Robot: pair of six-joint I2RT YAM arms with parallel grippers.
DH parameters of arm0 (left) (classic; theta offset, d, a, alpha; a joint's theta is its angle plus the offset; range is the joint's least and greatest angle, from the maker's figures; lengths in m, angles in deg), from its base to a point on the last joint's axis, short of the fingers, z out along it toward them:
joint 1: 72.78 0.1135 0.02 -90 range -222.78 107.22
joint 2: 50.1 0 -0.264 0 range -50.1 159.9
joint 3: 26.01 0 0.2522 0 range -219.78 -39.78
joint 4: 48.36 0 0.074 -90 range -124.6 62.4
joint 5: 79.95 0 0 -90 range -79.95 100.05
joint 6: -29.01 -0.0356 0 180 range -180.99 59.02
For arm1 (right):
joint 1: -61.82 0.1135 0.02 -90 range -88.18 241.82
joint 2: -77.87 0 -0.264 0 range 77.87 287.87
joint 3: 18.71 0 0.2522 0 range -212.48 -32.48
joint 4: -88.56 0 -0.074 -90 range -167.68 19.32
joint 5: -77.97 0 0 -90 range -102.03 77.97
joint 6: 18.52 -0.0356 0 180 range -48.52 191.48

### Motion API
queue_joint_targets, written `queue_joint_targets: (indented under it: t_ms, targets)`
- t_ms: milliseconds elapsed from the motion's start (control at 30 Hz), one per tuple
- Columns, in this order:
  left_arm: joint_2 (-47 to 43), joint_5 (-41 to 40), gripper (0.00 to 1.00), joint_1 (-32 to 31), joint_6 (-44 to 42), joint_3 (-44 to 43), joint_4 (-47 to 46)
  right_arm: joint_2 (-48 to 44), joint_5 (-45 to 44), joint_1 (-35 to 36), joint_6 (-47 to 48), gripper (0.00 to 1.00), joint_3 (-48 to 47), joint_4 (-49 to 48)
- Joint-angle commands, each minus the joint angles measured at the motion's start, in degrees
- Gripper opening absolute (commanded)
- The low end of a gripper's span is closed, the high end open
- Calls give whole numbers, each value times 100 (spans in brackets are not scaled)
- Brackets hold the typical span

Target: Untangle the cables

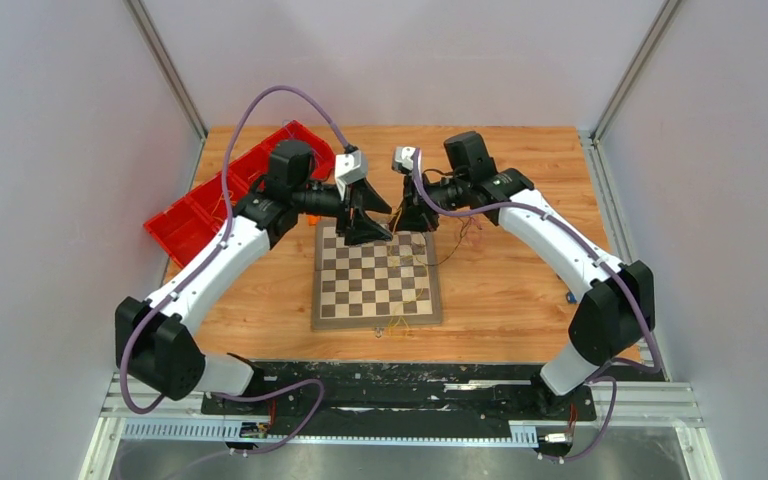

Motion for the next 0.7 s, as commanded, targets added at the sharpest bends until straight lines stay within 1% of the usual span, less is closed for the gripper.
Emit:
queue_joint_targets:
  t_ms: [0, 33, 67, 100, 133, 167, 200, 233, 267, 333, 400, 533, 667]
  targets:
    - [-314, -388, 75, -138, 665, 415, -1126, -146, 434, 15, -115, 9, -71, -178]
    - [-336, -339, 73, -132, 597, 467, -1186, -242, 577, 15, 15, 10, 30, -217]
    - [-387, -204, 72, -124, 331, 537, -1165, -339, 696, 16, 200, 11, 124, -230]
    - [-412, -133, 67, -120, 154, 555, -1000, -434, 785, 16, 389, 11, 235, -235]
    - [-476, -27, 64, -123, -221, 575, -905, -518, 872, 13, 553, 11, 347, -233]
    - [-505, 21, 58, -119, -386, 578, -700, -604, 948, 15, 720, 11, 430, -232]
    - [-565, 60, 55, -110, -664, 604, -623, -665, 1005, 22, 830, 11, 513, -226]
    - [-594, 60, 51, -113, -761, 610, -511, -720, 1036, 50, 930, 11, 578, -222]
    - [-627, 56, 49, -115, -852, 635, -485, -767, 1036, 82, 1005, 11, 626, -223]
    - [-646, 58, 40, -110, -881, 647, -446, -820, 1008, 154, 1078, 11, 682, -220]
    - [-623, 87, 38, -123, -881, 644, -438, -839, 993, 208, 1068, 11, 696, -222]
    - [-556, 158, 38, -148, -976, 628, -460, -861, 937, 250, 1019, 11, 696, -219]
    - [-444, 201, 38, -237, -1317, 515, -206, -843, 915, 254, 867, 11, 643, -232]
